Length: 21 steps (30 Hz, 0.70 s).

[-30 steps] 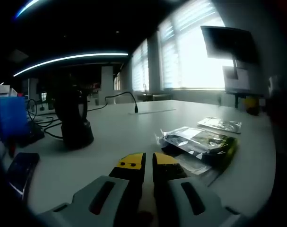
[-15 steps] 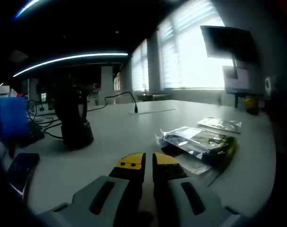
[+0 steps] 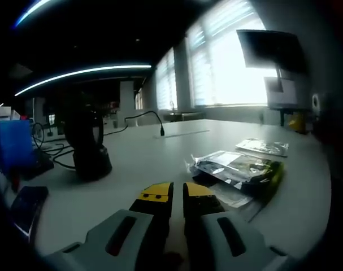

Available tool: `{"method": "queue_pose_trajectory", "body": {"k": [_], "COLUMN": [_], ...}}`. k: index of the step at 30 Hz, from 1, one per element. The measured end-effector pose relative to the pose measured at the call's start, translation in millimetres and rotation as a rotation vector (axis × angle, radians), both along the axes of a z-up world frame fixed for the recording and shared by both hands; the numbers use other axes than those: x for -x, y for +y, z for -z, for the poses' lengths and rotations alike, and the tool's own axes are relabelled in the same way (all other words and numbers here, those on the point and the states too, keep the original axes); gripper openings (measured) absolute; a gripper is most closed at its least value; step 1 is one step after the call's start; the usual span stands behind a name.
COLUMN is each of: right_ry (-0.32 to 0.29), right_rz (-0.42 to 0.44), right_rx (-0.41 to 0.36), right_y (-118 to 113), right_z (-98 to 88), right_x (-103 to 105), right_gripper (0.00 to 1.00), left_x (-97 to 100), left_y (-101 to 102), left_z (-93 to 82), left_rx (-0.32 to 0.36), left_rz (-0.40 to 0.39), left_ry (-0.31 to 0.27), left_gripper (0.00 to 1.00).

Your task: Clip sheet goods on table flip sheet goods clip sheet goods scan sheet goods put sheet goods back to table

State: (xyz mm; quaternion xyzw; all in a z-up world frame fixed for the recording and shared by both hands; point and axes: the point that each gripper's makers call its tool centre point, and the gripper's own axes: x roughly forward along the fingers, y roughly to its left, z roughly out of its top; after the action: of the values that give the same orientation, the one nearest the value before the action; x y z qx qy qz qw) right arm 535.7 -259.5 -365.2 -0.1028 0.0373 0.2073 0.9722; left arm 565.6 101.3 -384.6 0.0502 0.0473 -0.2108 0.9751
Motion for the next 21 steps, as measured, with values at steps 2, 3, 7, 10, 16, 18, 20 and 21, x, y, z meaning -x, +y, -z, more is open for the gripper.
{"method": "queue_pose_trajectory", "body": {"k": [2,3,7,10,16,18,20,21], "right_ry": [-0.001,-0.001,0.006,0.001,0.009,0.000,-0.009,-0.010], "right_rz": [-0.024,-0.031,-0.043,-0.057,-0.058,-0.050,-0.052,-0.054], "right_rx": [-0.031,-0.042,-0.062,-0.032,-0.049,-0.061,-0.091,-0.094], "right_y": [1.7,1.2,-1.0,0.7,-1.3,-5.0,-7.2,-7.6], "right_z": [0.4,1.0,7.4,9.2,14.9,12.9,9.4,9.3], "right_x": [1.4,2.0,1.7,4.1,5.1,6.0,6.9,7.2], "right_gripper": [0.00,0.00,0.00,0.00,0.00,0.00,0.00,0.00], "left_x": [1.1,1.3,1.0,0.5,1.2,1.1,0.8,0.7], "left_y": [-1.8,-2.1,-1.3,-0.7,-1.9,-1.7,-1.1,-0.5], "left_z": [-0.1,-0.1,-0.9,-0.8,-0.9,-0.7,-0.6,-0.6], "left_rx": [-0.003,-0.005,-0.005,-0.008,-0.012,-0.013,-0.013,-0.010], "left_rz": [0.002,0.004,0.005,0.006,0.012,0.012,0.011,0.009], "left_ry": [-0.001,-0.002,-0.008,-0.009,-0.012,-0.012,-0.011,-0.011], "left_gripper": [0.00,0.00,0.00,0.00,0.00,0.00,0.00,0.00]}}
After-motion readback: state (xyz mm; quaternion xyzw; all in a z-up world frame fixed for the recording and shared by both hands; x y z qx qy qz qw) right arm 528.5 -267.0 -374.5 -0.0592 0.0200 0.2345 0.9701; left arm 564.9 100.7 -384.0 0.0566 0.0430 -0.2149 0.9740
